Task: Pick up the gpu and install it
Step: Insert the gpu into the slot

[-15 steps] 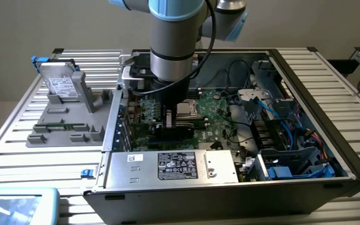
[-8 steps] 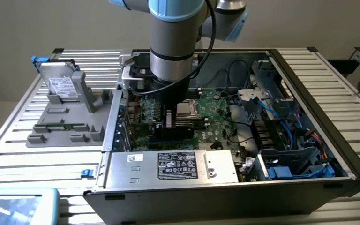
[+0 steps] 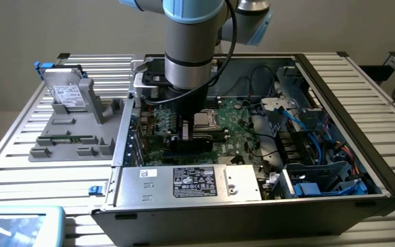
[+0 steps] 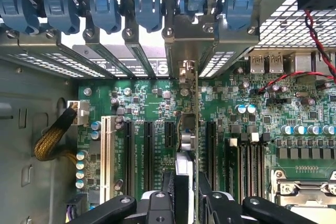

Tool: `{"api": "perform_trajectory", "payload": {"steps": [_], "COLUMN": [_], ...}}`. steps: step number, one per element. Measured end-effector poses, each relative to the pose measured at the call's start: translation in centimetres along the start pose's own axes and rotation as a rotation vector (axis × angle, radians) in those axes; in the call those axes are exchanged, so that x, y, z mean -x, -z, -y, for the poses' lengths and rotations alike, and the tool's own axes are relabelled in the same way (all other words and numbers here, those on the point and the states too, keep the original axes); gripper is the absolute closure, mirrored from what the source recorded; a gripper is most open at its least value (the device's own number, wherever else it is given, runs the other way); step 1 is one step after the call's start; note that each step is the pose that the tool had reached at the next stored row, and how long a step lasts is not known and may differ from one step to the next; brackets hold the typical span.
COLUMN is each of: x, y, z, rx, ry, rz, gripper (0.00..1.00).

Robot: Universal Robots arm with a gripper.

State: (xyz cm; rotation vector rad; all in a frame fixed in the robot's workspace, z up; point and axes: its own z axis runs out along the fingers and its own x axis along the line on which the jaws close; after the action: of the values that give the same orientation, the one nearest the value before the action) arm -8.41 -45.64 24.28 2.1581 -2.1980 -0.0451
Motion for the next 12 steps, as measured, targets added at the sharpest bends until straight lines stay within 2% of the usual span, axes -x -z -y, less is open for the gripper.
{"api": "perform_trajectory", "payload": {"steps": [12], "x": [0.04], "y": [0.0], "z": [0.0], "rx": [-0.0008], "ry": [0.005], "rz": [-0.0001], "gripper": [0.72]}}
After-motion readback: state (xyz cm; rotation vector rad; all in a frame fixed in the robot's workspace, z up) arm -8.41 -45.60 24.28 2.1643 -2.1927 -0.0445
